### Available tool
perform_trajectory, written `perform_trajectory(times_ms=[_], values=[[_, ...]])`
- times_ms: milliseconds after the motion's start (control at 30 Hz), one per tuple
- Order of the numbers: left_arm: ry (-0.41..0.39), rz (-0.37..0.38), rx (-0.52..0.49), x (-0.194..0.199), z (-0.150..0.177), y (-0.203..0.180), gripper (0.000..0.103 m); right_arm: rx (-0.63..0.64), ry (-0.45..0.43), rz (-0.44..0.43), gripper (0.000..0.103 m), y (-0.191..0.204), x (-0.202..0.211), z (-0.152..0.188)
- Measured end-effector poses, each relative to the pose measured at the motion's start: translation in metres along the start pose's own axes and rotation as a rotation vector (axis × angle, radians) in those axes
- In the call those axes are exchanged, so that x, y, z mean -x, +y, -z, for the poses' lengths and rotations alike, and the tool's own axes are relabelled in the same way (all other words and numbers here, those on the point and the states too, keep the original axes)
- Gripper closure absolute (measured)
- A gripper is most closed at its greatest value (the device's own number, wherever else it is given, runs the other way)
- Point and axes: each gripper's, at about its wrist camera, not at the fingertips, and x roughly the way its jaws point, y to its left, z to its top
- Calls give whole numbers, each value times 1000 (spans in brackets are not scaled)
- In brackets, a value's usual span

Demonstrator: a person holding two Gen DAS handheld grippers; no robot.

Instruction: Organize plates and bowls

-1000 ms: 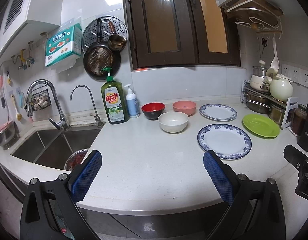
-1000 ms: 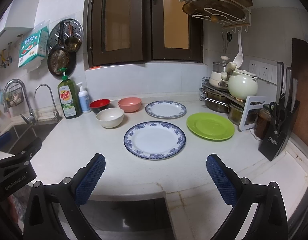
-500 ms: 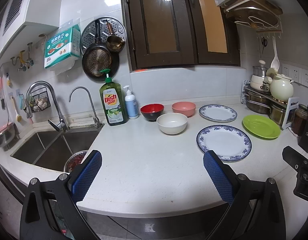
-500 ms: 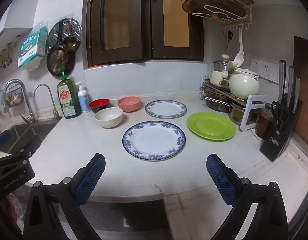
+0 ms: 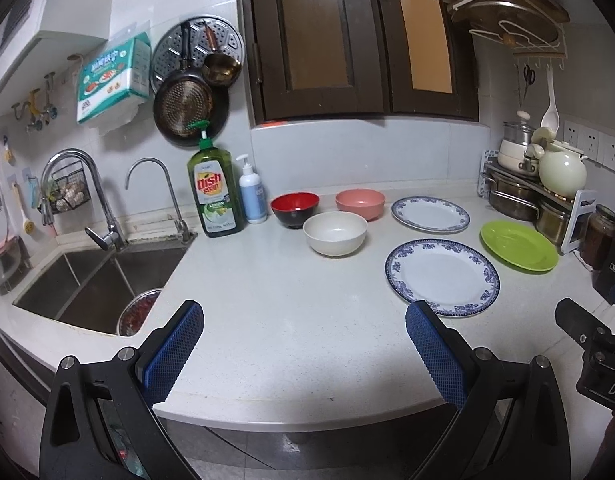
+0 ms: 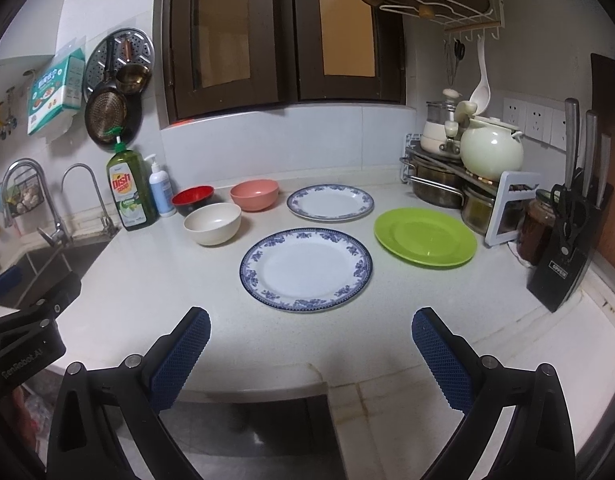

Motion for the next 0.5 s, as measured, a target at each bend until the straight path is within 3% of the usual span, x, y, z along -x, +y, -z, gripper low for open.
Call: perform_trajectory(times_ms=[267, 500], values=[[9, 63, -34, -50, -19, -4, 0, -50, 31, 33, 1, 1, -42, -10], [51, 194, -84, -117, -44, -13, 0, -105, 69, 110, 1, 2, -95, -31]])
